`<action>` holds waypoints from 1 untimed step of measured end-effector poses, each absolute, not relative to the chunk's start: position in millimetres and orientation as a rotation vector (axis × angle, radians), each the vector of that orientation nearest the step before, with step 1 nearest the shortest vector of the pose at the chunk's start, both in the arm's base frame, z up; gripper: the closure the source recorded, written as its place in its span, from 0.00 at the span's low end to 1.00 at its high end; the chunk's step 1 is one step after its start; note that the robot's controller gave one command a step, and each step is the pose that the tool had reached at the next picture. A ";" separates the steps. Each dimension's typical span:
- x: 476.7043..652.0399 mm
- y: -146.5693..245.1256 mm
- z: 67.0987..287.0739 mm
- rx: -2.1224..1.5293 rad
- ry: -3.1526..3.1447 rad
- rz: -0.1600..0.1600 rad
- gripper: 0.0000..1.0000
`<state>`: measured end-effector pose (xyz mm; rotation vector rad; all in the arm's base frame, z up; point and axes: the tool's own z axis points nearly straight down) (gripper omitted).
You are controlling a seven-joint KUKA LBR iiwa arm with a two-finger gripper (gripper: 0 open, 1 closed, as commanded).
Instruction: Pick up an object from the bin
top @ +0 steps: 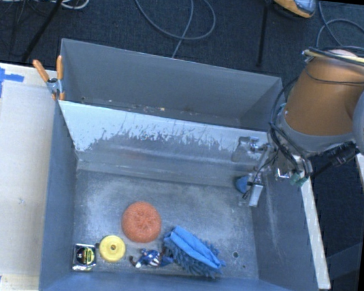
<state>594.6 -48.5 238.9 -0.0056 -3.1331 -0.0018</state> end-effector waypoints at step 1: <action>595.6 -48.3 243.8 -0.005 -3.141 -0.001 0.00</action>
Offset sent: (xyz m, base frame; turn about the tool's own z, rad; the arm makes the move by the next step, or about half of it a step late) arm -0.0755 0.0270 -0.0340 0.0210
